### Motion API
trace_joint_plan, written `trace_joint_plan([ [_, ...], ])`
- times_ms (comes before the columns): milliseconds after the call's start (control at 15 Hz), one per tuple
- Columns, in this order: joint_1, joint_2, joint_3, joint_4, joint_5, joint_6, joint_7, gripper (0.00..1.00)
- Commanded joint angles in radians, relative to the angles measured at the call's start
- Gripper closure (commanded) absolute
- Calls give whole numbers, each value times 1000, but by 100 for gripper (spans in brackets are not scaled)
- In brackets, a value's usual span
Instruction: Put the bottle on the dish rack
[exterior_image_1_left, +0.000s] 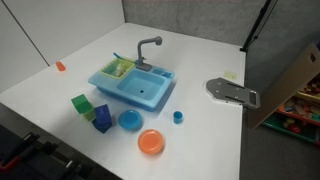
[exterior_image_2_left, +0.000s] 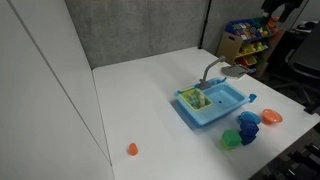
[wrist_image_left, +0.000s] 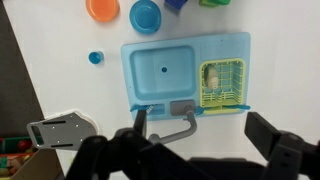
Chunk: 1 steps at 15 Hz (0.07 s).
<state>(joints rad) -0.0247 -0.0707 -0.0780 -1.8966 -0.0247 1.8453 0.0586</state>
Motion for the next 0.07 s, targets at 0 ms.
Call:
trace_joint_plan([
  [0, -11, 1, 10, -1, 1, -2, -1, 0],
])
